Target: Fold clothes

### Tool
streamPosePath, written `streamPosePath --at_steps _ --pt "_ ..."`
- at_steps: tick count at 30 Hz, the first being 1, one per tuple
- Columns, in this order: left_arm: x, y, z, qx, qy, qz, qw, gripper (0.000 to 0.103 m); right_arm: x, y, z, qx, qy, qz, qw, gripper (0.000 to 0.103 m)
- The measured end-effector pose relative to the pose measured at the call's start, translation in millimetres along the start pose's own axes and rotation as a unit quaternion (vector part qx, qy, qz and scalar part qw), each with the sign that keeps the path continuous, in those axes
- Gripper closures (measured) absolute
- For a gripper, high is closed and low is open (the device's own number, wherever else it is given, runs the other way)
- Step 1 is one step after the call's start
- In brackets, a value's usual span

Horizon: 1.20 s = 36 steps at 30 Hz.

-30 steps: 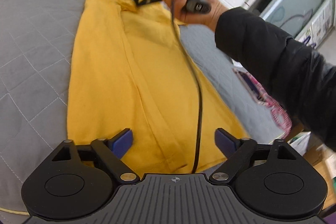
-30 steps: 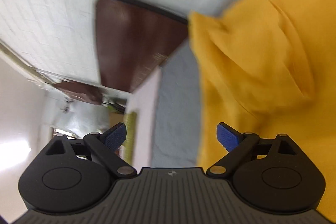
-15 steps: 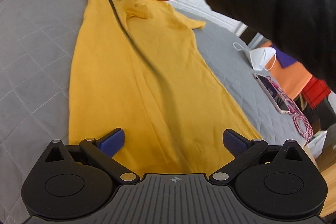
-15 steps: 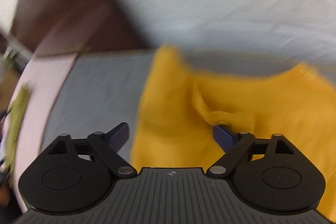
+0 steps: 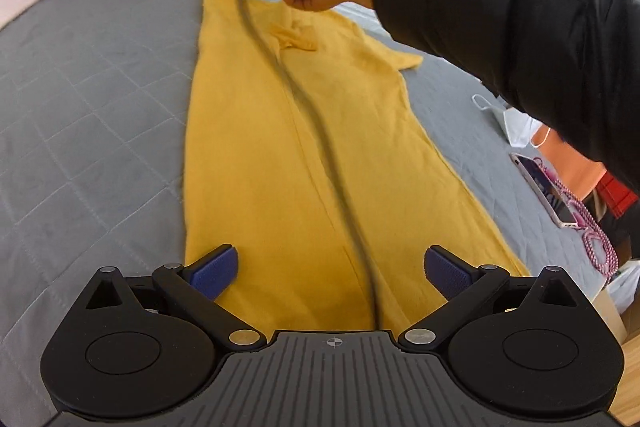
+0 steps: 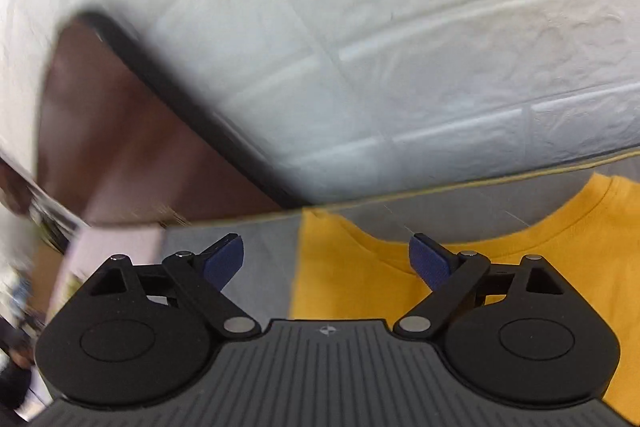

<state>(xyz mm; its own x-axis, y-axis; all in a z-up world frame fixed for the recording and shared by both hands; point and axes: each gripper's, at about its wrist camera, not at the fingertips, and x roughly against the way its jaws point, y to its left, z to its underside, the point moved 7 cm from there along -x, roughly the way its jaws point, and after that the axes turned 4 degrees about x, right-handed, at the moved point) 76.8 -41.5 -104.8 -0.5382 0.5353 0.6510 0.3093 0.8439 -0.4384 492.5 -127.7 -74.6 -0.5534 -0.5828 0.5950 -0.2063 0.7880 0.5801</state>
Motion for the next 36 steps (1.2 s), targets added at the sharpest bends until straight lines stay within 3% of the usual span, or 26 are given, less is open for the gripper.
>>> streamPosePath --at_steps 4,9,12,15,18,23,25,27,30,33,36 --pt "-3 2 3 -0.002 -0.009 0.004 1.0000 0.000 18 18 22 0.011 0.033 -0.060 0.998 0.009" --pt "0 -4 8 -0.027 -0.007 -0.019 0.9994 0.000 -21 17 32 -0.007 0.077 -0.060 0.995 0.007" --pt "0 -6 11 -0.039 -0.004 -0.032 0.9987 0.000 -50 13 13 -0.026 0.042 -0.043 0.998 0.007" --pt "0 -8 12 -0.052 0.000 -0.039 0.9979 0.000 -54 14 -9 -0.020 0.000 0.006 1.000 0.007" --pt "3 -4 6 -0.034 0.004 -0.025 0.9991 0.000 -35 26 -13 -0.004 -0.007 -0.020 1.000 0.007" --pt "16 2 -13 -0.022 -0.021 -0.024 0.9993 0.000 17 33 37 0.037 0.040 -0.067 0.996 0.007" --pt "10 1 -13 -0.031 -0.004 -0.031 0.9990 0.000 38 18 63 0.035 0.055 -0.065 0.996 0.007" --pt "7 -1 -10 -0.038 0.010 -0.040 0.9984 0.000 66 -2 77 0.029 0.039 -0.055 0.997 0.008" --pt "19 -7 -7 -0.054 -0.001 -0.038 0.9978 0.000 145 -24 74 0.018 -0.051 -0.084 0.995 0.009" --pt "44 -17 -14 -0.066 -0.034 -0.033 0.9966 0.000 241 -50 66 -0.013 -0.150 -0.111 0.982 0.007" --pt "77 -32 -26 -0.067 -0.077 -0.001 0.9948 0.000 311 -87 59 -0.073 -0.189 -0.118 0.972 0.006"
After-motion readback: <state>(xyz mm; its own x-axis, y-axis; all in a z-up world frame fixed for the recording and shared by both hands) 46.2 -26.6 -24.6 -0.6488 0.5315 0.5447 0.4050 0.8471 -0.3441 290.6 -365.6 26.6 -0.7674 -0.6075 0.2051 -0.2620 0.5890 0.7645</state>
